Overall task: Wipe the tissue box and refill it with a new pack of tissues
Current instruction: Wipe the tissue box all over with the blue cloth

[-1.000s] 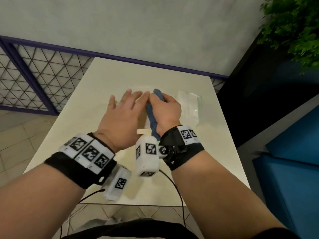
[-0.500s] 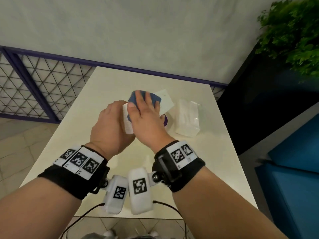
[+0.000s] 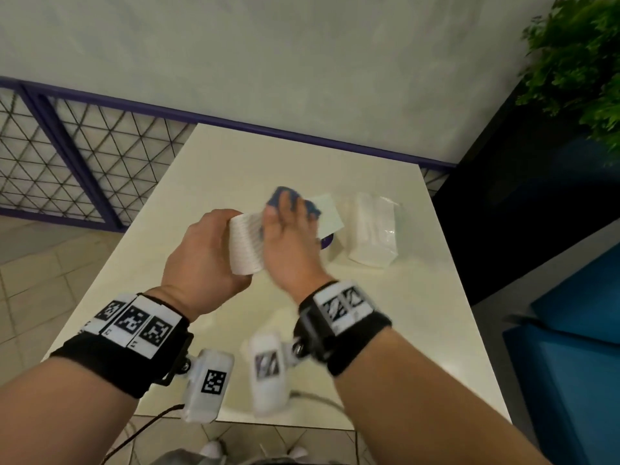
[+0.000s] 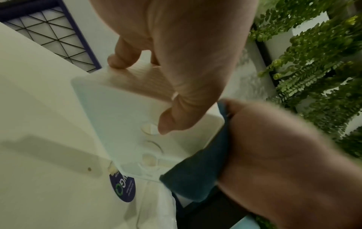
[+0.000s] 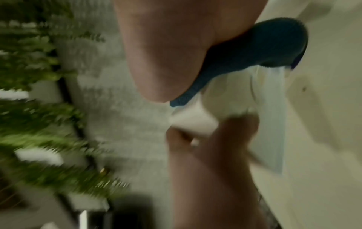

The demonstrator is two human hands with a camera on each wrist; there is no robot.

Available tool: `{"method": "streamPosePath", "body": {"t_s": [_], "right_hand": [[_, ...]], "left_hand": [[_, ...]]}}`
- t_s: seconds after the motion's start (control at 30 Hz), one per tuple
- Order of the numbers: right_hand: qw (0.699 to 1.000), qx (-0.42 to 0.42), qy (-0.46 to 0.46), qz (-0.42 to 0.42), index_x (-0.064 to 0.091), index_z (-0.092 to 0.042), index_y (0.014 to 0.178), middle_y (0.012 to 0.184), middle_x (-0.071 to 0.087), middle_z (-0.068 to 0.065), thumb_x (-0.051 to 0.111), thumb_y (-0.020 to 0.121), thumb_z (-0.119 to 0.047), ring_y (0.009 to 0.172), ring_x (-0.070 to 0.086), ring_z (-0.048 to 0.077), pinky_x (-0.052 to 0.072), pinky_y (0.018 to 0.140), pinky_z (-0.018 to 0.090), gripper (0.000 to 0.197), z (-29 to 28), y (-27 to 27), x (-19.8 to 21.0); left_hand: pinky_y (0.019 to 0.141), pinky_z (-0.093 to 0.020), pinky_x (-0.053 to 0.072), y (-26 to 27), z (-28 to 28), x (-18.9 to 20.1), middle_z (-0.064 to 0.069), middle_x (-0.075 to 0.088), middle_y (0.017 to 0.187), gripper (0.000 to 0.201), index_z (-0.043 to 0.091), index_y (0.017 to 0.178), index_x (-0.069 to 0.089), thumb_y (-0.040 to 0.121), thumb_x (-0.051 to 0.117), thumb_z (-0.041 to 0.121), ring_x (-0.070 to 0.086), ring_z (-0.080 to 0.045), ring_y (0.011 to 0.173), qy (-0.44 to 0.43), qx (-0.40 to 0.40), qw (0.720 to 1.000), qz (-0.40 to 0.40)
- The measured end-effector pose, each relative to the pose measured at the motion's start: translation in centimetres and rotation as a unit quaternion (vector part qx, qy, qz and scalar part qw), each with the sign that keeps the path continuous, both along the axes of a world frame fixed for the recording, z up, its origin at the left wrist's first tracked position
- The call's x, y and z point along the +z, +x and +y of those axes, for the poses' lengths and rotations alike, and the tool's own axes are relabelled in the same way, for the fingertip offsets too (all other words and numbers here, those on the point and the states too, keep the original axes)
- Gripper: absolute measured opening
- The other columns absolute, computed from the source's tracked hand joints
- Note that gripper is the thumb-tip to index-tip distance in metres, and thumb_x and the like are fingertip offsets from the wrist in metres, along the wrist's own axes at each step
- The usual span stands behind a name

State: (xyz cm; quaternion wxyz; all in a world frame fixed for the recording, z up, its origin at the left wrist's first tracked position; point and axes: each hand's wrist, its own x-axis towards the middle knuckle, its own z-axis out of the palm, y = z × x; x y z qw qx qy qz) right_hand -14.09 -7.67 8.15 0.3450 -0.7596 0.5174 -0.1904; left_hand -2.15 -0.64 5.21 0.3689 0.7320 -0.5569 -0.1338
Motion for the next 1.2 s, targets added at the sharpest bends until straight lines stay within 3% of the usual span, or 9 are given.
{"method": "streamPosePath", "body": {"t_s": [0.1,0.2,0.4,0.5,0.67,0.77,0.93,1.1,1.2], "right_hand": [[0.997,0.070,-0.014,-0.004,0.012,-0.039,0.151,0.162,0.001,-0.010,0.021,0.102,-0.043,0.149,-0.009,0.018,-0.008,0.116,0.055,0.050,2.3,0.2,-0.1],[0.999,0.006,-0.022,-0.025,0.025,-0.049,0.144,0.160,0.013,-0.015,0.031,0.098,-0.046,0.149,0.005,0.011,-0.006,0.114,0.060,0.047,-2.5,-2.8,-1.0],[0.981,-0.168,0.066,-0.072,0.047,-0.039,0.125,0.136,0.048,0.000,0.026,0.078,-0.059,0.125,0.043,0.024,0.030,0.112,0.051,0.055,-8.3,-4.8,-3.9],[0.992,-0.116,0.036,-0.042,0.044,-0.028,0.129,0.145,0.038,0.004,0.014,0.070,-0.060,0.135,0.032,0.031,0.028,0.108,0.060,0.073,-4.3,-1.1,-2.7],[0.998,0.046,-0.029,-0.028,0.014,-0.042,0.149,0.162,0.004,-0.010,0.024,0.100,-0.046,0.149,-0.003,0.021,-0.004,0.117,0.056,0.051,1.6,0.3,-0.5],[0.999,0.018,-0.023,-0.038,0.025,-0.045,0.146,0.161,0.013,-0.013,0.025,0.098,-0.048,0.149,0.005,0.014,-0.005,0.114,0.058,0.047,-1.6,-2.1,-1.3],[0.987,-0.148,0.056,-0.024,0.039,-0.029,0.140,0.155,0.029,-0.001,0.017,0.079,-0.054,0.143,0.023,0.029,0.018,0.113,0.059,0.070,-6.3,-3.6,-2.4],[1.000,-0.027,-0.012,-0.012,0.017,-0.032,0.150,0.161,0.011,-0.004,0.023,0.099,-0.043,0.148,0.005,0.026,0.005,0.115,0.061,0.052,-0.2,0.4,-0.1],[0.998,-0.029,-0.030,-0.044,0.028,-0.042,0.146,0.161,0.014,-0.009,0.028,0.098,-0.047,0.149,0.006,0.018,-0.002,0.114,0.059,0.048,-1.4,-1.2,-0.9]], "left_hand": [[0.072,-0.033,0.047,0.1,0.0,-0.3,0.007,0.057,0.104,0.059,0.030,0.111,0.045,0.062,0.078,0.025,0.057,-0.019,0.092,0.004,-0.002,0.999,0.037],[0.074,-0.036,0.049,0.5,0.6,-0.1,0.013,0.056,0.103,0.074,0.042,0.108,0.040,0.053,0.083,0.017,0.057,-0.016,0.096,-0.002,-0.025,0.999,0.045],[0.076,-0.034,0.048,0.4,0.7,0.4,0.017,0.055,0.110,0.077,0.035,0.118,0.043,0.054,0.084,0.017,0.054,-0.011,0.101,0.012,-0.036,0.999,0.005],[0.076,-0.038,0.050,0.2,-0.6,0.6,0.011,0.056,0.114,0.077,0.033,0.120,0.046,0.054,0.082,0.019,0.054,-0.016,0.101,0.033,-0.024,0.999,-0.029],[0.075,-0.044,0.053,0.1,-1.8,0.2,0.003,0.060,0.100,0.060,0.029,0.109,0.049,0.055,0.072,0.042,0.060,-0.025,0.089,0.029,-0.037,0.999,0.002],[0.075,-0.039,0.051,0.3,-1.5,0.3,0.006,0.061,0.108,0.073,0.027,0.117,0.047,0.053,0.083,0.025,0.059,-0.021,0.096,0.026,-0.033,0.999,-0.008],[0.075,-0.036,0.050,-0.3,-1.2,0.8,0.012,0.059,0.113,0.076,0.033,0.119,0.044,0.054,0.083,0.024,0.057,-0.016,0.098,0.032,-0.048,0.998,-0.003],[0.077,-0.040,0.051,-0.4,-2.1,0.9,0.005,0.059,0.108,0.077,0.028,0.120,0.046,0.055,0.086,0.021,0.058,-0.022,0.095,0.017,-0.035,0.999,0.012],[0.076,-0.036,0.049,-0.1,-1.3,1.1,0.007,0.058,0.106,0.076,0.026,0.120,0.047,0.055,0.085,0.014,0.057,-0.018,0.095,0.007,-0.034,0.999,0.024]]}}
